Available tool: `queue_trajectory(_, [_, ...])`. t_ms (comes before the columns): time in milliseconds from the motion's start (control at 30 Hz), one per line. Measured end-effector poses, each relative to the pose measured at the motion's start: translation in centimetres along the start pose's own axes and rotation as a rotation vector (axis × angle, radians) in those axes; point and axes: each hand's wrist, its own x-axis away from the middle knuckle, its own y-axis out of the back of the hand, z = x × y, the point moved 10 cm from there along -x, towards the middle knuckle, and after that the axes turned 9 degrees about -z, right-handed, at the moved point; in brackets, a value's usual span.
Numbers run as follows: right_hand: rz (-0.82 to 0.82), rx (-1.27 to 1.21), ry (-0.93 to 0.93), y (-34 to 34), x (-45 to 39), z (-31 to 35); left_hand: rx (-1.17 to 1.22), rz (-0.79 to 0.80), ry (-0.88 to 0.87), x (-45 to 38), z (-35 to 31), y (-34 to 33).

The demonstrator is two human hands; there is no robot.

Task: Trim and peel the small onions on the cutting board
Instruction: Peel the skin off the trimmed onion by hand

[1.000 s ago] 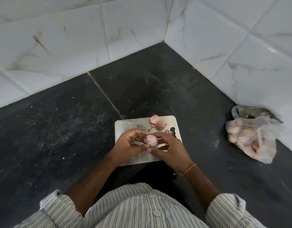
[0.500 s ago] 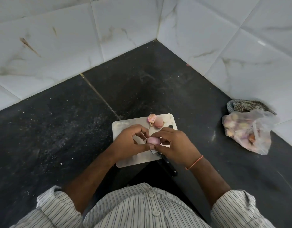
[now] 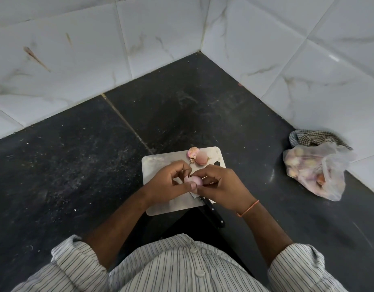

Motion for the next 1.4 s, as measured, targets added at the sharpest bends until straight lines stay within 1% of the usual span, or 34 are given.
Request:
queue_trajectory(100, [-0.013, -0.114, -0.076, 0.0, 0.0, -0.9, 0.130, -0.018, 0.109, 0.0, 0.7, -0.2])
queue_trajectory(200, [-0.013, -0.134, -0.104, 0.1, 0.0, -1.6, 0.218, -0.028, 0.189, 0.1, 1.2, -0.6])
queue_trajectory(400, [-0.071, -0.135, -0.097, 0.6, 0.2, -2.5, 0.217, -0.096, 0.316, -0.4, 1.4, -1.2])
queue_trajectory(467, [-0.088, -0.107, -0.065, 0.7, 0.3, -2.5, 0.233, -0.118, 0.387, -0.5, 2.0, -1.5])
queue_trajectory(600, [-0.158, -0.129, -0.073, 1.9, 0.4, -3.2, 0.297, -0.240, 0.562, -0.2, 3.8, -0.6])
queue_trajectory(667, [-0.166, -0.122, -0.063, 2.5, 0.5, -3.3, 0.355, -0.249, 0.615, 0.1, 4.4, -0.7])
queue_trajectory(733, [-0.164, -0.124, -0.047, 2.8, 0.5, -3.3, 0.421, -0.222, 0.665, 0.4, 4.6, -1.2])
queue_trajectory(867, [-0.199, -0.135, -0.025, 3.2, 0.5, -2.9, 0.440, -0.054, 0.707, 0.7, 3.6, -3.6])
queue_trajectory(1000, [-0.269, -0.103, -0.005, 3.5, 0.7, -2.6, 0.472, 0.010, 0.710, 1.1, 2.4, -5.2])
queue_trajectory(1100, [-0.341, 0.008, 0.024, 3.7, 1.3, -2.6, 0.556, -0.054, 0.729, 0.9, 2.5, -6.4])
queue_trajectory(1200, [-0.417, 0.097, 0.060, 3.8, 2.0, -2.5, 0.572, -0.114, 0.733, 0.8, 3.0, -7.5])
queue_trajectory(1300, [-0.470, 0.072, 0.067, 3.4, 2.6, -2.4, 0.547, -0.170, 0.725, 0.8, 3.4, -7.9])
queue_trajectory(1400, [-0.488, 0.019, 0.047, 3.0, 2.8, -2.8, 0.543, -0.208, 0.720, 0.8, 3.9, -8.0])
